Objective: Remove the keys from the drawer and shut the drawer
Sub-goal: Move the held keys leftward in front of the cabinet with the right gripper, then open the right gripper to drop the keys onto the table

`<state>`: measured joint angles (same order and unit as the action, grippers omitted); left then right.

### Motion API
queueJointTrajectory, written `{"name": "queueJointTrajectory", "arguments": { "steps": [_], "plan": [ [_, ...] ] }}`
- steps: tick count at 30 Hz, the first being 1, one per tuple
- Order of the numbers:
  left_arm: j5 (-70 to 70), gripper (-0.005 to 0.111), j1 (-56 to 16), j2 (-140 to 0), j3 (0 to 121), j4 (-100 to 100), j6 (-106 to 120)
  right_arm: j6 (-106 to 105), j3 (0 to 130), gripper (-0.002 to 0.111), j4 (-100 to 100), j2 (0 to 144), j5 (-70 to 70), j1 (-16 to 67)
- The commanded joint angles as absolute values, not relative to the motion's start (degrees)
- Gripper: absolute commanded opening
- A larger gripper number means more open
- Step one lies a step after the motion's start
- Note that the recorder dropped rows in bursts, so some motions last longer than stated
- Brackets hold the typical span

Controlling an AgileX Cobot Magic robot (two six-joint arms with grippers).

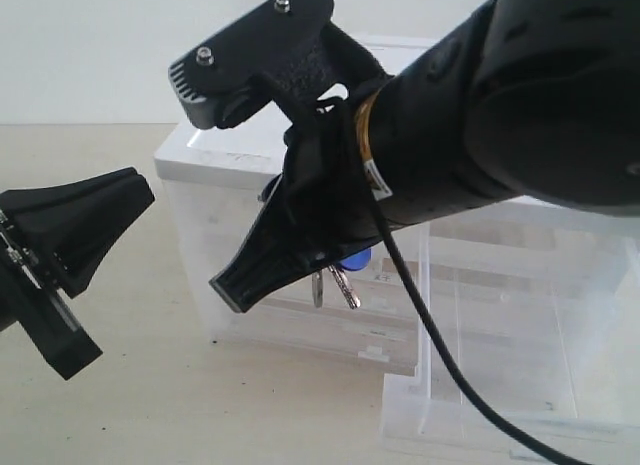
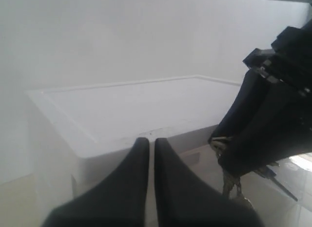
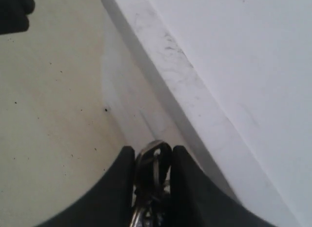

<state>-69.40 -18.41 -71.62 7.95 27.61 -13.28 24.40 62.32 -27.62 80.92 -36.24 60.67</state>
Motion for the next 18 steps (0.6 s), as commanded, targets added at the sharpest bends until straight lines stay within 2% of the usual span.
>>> {"name": "queueJointTrajectory", "arguments": {
  "steps": [1, 11, 18],
  "plan": [
    [-69.96, 0.005, -18.61, -71.17, 7.64, 26.73, -13.25, 25.47, 59.68, 0.000, -29.12, 81.90, -33.75, 60.51],
    [-69.96, 0.005, -18.61, -70.99, 7.64, 26.73, -13.25, 36.98, 54.96, 0.000, -42.88, 82.03, -33.83, 60.51],
    [-69.96, 0.005, -18.61, -70.99, 7.64, 26.73, -13.25, 38.44, 54.64, 0.000, -43.43, 82.03, -31.67, 60.51]
  ]
}}
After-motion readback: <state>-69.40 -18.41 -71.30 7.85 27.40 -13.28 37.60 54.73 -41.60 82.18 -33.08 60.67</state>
